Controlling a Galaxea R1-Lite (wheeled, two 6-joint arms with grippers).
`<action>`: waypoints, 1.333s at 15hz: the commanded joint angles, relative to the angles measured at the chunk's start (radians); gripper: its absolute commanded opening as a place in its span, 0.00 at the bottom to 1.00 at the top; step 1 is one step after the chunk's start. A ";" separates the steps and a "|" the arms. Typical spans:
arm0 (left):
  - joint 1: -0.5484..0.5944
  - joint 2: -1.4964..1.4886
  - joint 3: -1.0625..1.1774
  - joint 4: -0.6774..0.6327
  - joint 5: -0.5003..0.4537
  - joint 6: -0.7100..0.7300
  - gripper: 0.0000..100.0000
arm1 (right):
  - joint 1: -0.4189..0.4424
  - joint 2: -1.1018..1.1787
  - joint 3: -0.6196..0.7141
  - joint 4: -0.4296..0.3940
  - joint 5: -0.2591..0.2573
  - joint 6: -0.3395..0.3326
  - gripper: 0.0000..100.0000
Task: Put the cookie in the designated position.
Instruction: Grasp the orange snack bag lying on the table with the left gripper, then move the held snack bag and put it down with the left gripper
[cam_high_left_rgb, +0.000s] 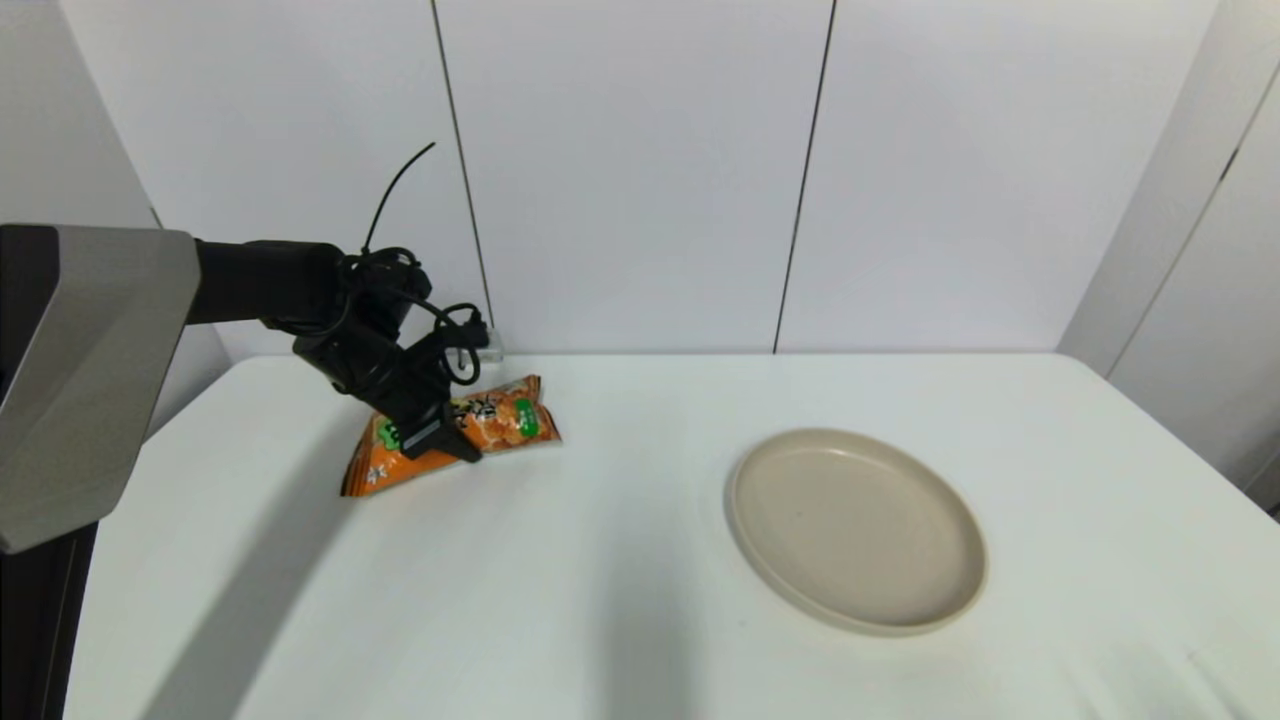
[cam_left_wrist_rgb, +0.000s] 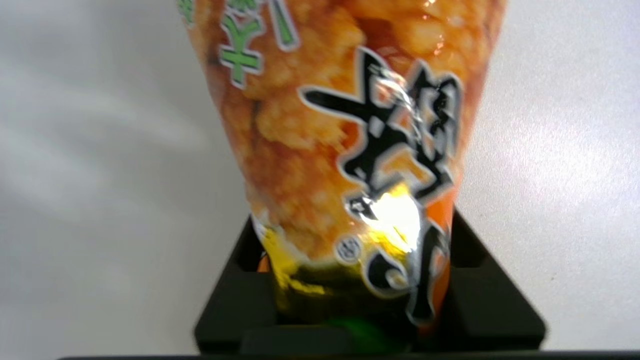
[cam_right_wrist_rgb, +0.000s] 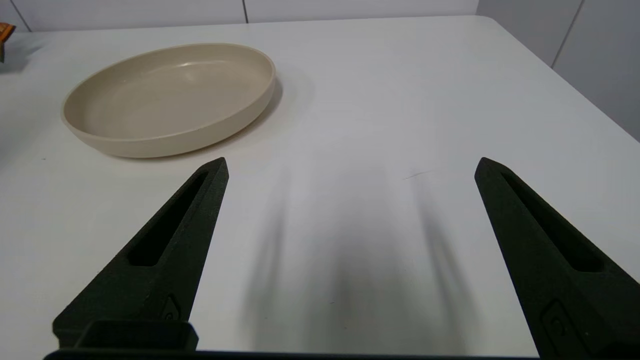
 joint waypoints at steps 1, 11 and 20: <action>0.000 -0.087 0.004 0.005 -0.024 -0.076 0.00 | 0.000 0.000 0.000 0.000 0.000 0.000 1.00; -0.110 -0.384 0.026 -0.169 -0.070 -0.579 0.00 | 0.000 0.000 0.000 0.000 0.000 0.000 1.00; -0.672 -0.442 0.307 -0.535 0.855 -1.402 0.00 | 0.000 0.000 0.000 0.000 0.000 0.000 1.00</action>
